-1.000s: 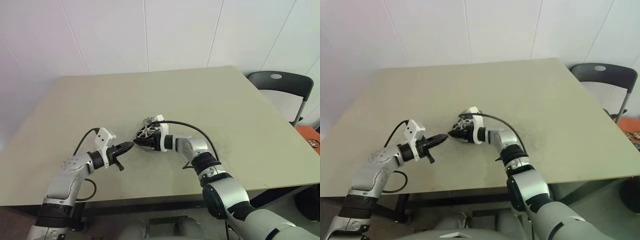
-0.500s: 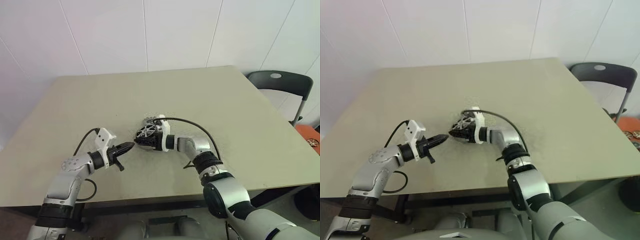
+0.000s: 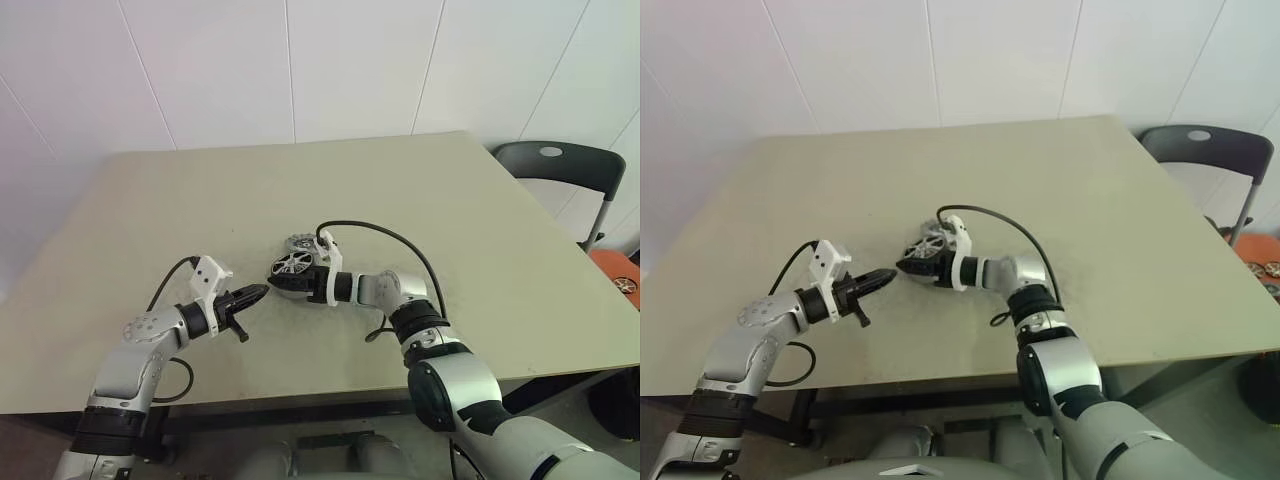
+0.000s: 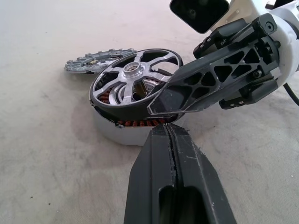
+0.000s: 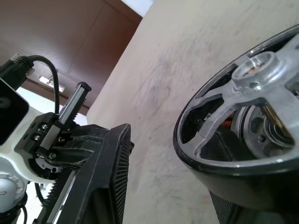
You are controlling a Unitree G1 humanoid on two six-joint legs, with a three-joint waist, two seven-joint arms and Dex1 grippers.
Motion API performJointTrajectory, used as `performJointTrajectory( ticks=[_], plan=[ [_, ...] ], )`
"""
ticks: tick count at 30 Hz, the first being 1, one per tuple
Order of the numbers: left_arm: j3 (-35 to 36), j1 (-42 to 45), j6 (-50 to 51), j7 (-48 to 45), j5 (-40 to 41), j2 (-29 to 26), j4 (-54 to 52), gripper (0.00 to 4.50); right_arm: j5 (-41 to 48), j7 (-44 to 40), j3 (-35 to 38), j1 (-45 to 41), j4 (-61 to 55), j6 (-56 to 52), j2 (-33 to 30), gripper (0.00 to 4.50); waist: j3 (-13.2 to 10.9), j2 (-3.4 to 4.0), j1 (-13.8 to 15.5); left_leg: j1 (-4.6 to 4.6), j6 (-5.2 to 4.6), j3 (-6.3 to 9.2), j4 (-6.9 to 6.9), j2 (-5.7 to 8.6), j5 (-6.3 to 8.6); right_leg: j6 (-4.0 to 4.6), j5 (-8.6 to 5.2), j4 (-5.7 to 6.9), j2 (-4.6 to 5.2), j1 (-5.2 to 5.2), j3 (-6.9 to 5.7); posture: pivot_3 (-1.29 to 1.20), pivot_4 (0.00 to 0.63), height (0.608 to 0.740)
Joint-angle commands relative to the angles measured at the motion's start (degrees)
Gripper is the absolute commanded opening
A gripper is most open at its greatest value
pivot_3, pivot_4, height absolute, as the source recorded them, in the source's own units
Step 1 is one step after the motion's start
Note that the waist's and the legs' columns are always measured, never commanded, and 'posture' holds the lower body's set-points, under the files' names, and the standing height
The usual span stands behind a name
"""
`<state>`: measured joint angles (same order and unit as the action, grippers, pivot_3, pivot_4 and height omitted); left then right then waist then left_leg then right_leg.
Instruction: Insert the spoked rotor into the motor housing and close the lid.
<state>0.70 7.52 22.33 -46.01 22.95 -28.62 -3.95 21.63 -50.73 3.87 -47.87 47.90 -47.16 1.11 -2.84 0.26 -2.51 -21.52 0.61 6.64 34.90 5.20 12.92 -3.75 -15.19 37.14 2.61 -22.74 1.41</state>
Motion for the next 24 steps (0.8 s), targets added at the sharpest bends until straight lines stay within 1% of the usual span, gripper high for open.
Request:
performJointTrajectory(
  ticks=[1, 4, 8, 13, 18, 24],
  plan=[
    [-0.1, 0.8, 0.2, 0.0, -0.4, -0.4, -1.0, 0.0, 0.5, -0.3, -0.6, -0.3, -2.4, -1.6, -0.6, 2.35, 0.0, 0.0, 0.0, 0.0, 0.0, 0.0, 0.0, 0.0, 0.0, 0.0, 0.0, 0.0, 0.0, 0.0, 0.0, 0.0, 0.0, 0.74],
    [-0.1, 0.8, 0.3, 0.0, -0.5, -0.5, -1.0, 0.0, 1.1, 0.1, -0.2, 0.0, -2.8, -3.3, -0.8, 2.35, 0.0, 0.0, 0.0, -0.01, 0.0, 0.0, 0.0, 0.0, 0.0, 0.0, 0.0, -0.01, 0.0, 0.0, 0.0, 0.0, 0.0, 0.74],
    [-0.3, 1.1, 0.5, 0.0, -0.8, -0.3, -0.9, 0.0, 3.9, 2.7, 3.0, -0.4, -2.4, -9.2, -0.1, 2.35, 0.0, 0.0, 0.1, -0.01, 0.0, 0.0, 0.0, 0.0, 0.0, 0.0, 0.0, -0.01, 0.01, 0.01, 0.0, 0.0, 0.0, 0.74],
    [-0.5, 1.1, 0.5, 0.2, -1.1, -0.1, -0.8, 0.0, 7.1, 9.3, 9.2, -2.8, 1.2, -14.7, 0.8, 2.35, 0.0, 0.0, 0.0, -0.03, 0.0, 0.0, -0.03, 0.0, 0.0, 0.0, 0.0, -0.03, 0.01, -0.01, 0.0, 0.0, 0.0, 0.74],
    [-0.5, 0.9, 0.5, 0.5, -1.4, -0.1, -0.9, 0.0, 10.5, 16.2, 16.1, -5.7, 5.7, -16.6, 1.2, 2.35, 0.0, 0.0, 0.0, -0.03, -0.02, 0.0, -0.04, 0.0, -0.01, 0.0, 0.0, -0.04, 0.01, -0.01, 0.0, 0.0, 0.0, 0.74],
    [-0.8, 1.1, 0.3, 0.8, -1.9, -0.2, -0.4, 0.0, 13.1, 21.8, 20.9, -8.3, 8.6, -18.5, 1.2, 2.35, 0.0, 0.0, 0.0, -0.04, -0.06, -0.01, -0.03, 0.0, -0.03, 0.03, -0.01, -0.05, 0.02, 0.0, 0.0, 0.0, 0.0, 0.74]
  ],
)
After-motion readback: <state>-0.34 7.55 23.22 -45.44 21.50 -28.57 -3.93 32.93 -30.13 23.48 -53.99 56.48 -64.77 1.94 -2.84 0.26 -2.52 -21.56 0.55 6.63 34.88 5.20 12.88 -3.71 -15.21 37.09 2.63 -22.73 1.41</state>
